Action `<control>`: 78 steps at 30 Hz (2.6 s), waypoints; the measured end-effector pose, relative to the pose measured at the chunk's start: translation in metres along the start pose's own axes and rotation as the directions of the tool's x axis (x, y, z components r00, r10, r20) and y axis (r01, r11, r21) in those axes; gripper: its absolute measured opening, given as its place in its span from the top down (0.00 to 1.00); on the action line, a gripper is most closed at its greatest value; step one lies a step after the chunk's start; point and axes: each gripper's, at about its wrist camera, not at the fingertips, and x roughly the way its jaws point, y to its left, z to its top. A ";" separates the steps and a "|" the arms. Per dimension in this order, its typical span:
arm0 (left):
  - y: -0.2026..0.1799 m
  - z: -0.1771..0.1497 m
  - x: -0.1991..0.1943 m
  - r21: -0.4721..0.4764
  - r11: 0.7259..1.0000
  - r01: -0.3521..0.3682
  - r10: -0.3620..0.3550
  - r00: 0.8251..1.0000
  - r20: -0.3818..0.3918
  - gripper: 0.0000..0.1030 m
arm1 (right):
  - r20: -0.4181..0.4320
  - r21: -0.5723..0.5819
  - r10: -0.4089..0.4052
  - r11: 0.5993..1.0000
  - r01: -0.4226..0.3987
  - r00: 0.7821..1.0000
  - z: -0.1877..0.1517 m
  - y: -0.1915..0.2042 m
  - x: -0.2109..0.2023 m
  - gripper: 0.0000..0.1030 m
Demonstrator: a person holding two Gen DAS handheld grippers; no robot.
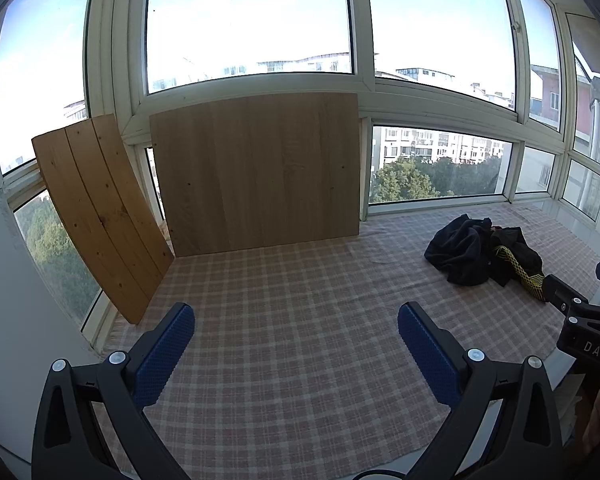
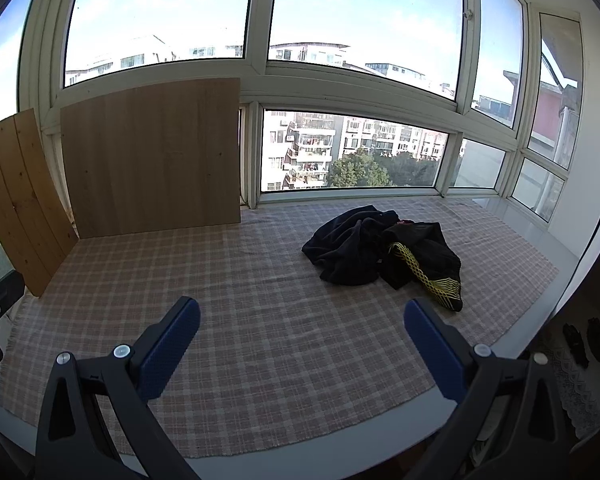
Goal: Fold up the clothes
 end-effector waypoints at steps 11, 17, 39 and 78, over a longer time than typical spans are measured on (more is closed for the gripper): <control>-0.001 0.001 0.001 0.002 1.000 0.000 0.000 1.000 0.001 0.00 | -0.004 -0.002 0.001 1.000 -0.001 1.000 0.000 0.000 0.002 0.00; 0.000 0.003 0.001 0.001 1.000 0.002 -0.002 1.000 0.003 0.00 | -0.002 -0.004 0.000 1.000 0.000 1.000 0.001 0.000 0.003 0.00; -0.022 0.014 0.026 0.019 0.999 0.030 -0.030 0.999 -0.020 0.00 | -0.035 -0.001 -0.024 1.000 0.024 0.999 0.007 -0.018 0.026 0.00; -0.282 0.083 0.184 0.013 1.000 0.014 -0.012 0.984 -0.175 0.00 | -0.133 -0.048 0.026 0.998 -0.033 0.991 0.087 -0.247 0.251 0.00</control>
